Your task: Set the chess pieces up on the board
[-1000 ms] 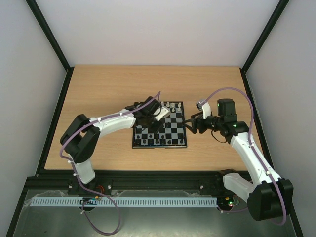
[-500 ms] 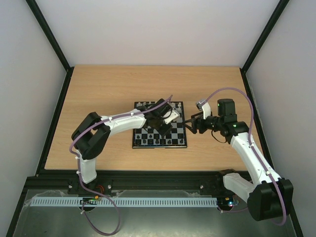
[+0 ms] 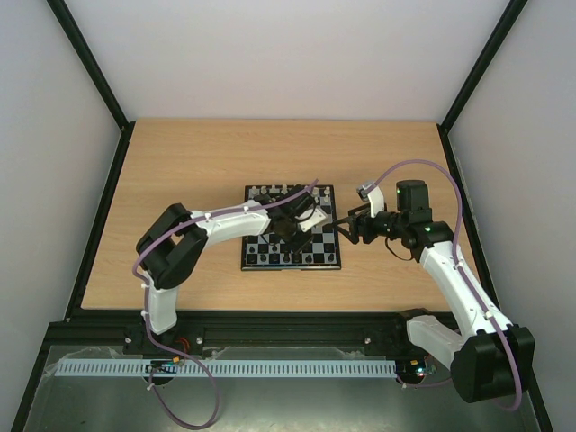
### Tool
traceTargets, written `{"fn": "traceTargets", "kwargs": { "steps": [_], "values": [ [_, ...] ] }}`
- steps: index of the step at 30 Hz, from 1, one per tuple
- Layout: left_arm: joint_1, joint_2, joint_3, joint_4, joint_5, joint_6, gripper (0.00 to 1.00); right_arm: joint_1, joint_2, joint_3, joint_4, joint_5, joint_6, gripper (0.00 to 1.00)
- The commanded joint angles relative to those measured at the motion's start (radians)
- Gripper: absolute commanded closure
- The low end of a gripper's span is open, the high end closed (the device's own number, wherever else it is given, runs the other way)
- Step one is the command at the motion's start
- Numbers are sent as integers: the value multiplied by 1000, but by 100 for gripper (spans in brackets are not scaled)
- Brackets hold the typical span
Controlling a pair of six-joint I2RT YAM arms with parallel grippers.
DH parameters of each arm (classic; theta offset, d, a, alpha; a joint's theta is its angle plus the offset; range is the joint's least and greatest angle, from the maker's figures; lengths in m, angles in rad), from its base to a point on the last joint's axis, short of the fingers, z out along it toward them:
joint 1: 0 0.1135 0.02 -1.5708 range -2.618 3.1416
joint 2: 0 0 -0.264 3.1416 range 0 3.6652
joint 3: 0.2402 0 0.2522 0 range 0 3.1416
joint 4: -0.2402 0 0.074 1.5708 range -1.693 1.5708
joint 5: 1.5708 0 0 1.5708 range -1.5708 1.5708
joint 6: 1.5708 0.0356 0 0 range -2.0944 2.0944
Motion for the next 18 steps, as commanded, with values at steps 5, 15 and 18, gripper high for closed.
{"fn": "traceTargets", "kwargs": {
  "steps": [5,15,18],
  "values": [
    [-15,27,34,-26,10,8,90,-3,-5,-11,-36,-25,-18,26],
    [-16,37,44,-18,-14,-1,83,-4,-8,-13,-41,-29,-24,26],
    [-16,33,50,-22,-17,-2,79,-3,-8,-13,-43,-31,-26,26]
  ]
}}
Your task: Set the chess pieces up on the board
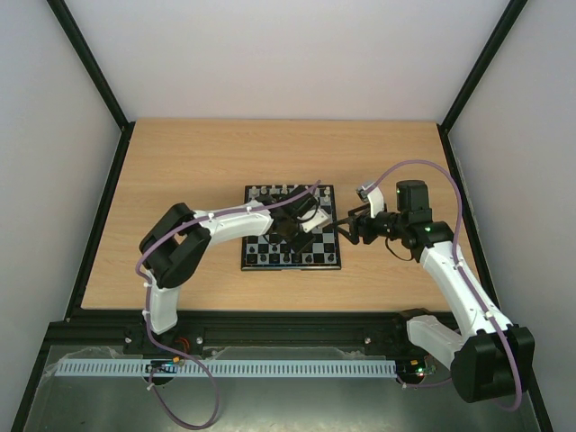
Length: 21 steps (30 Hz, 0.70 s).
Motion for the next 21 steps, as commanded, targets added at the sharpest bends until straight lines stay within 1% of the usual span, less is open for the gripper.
{"fn": "traceTargets", "kwargs": {
  "steps": [1,9,13,17,21],
  "values": [
    [-5,8,36,-23,-13,-2,78,-3,-8,-13,-40,-29,-13,26],
    [-2,-89,68,-39,-9,-16,67,-4,-13,-8,-43,-28,-5,26],
    [23,-155,49,-11,-7,-22,58,-11,-18,17,-61,1,13,26],
    [64,-174,36,12,-89,-68,58,-16,-34,43,-92,94,16,28],
    [87,-139,51,10,-120,-81,60,-16,-73,-29,-54,143,8,29]
  ]
}}
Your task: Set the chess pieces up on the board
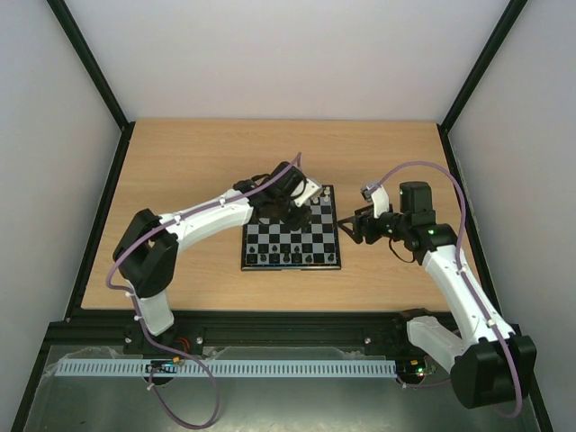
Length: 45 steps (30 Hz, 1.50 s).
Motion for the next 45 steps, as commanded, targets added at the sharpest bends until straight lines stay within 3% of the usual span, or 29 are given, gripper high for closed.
{"fn": "traceTargets", "kwargs": {
  "steps": [1,12,28,45],
  "values": [
    [27,39,23,-13,-50,-27,61,-4,-56,-48,-6,74,-3,29],
    [22,139,33,-4,-5,-25,59,-6,-49,-59,8,52,-22,29],
    [-7,196,36,24,-32,29,64,-6,-41,-65,5,34,-36,31],
    [-33,207,35,24,-74,30,80,-6,-34,-66,4,24,-44,32]
  ]
}}
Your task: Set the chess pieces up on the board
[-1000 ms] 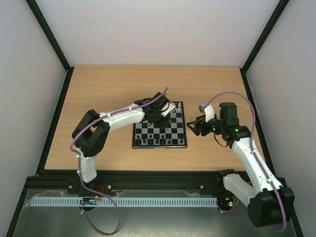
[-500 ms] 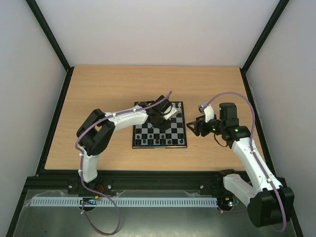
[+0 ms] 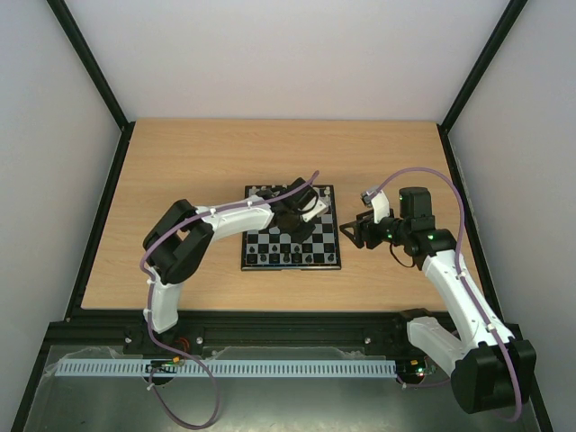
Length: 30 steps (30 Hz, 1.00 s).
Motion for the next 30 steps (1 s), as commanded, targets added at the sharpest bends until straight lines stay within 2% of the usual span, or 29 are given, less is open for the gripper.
{"fn": "traceTargets", "kwargs": {
  "steps": [1,8,16,19,24,27,30],
  "values": [
    [-4,5,21,-2,-32,-3,80,-4,7,-14,-6,-26,-14,32],
    [-5,29,38,2,-28,-28,82,-4,5,-14,-8,-24,-17,32],
    [-5,36,45,1,-26,-35,88,-4,5,-15,-8,-24,-17,32],
    [-4,40,45,-6,-34,-38,87,-4,7,-16,-8,-24,-18,32],
    [-5,48,43,-9,-46,-42,79,-4,7,-17,-8,-24,-18,32],
    [-5,50,45,-6,-45,-41,79,-4,7,-17,-9,-23,-20,32],
    [-7,50,47,-3,-34,-40,84,-4,8,-17,-8,-24,-20,32]
  ]
}}
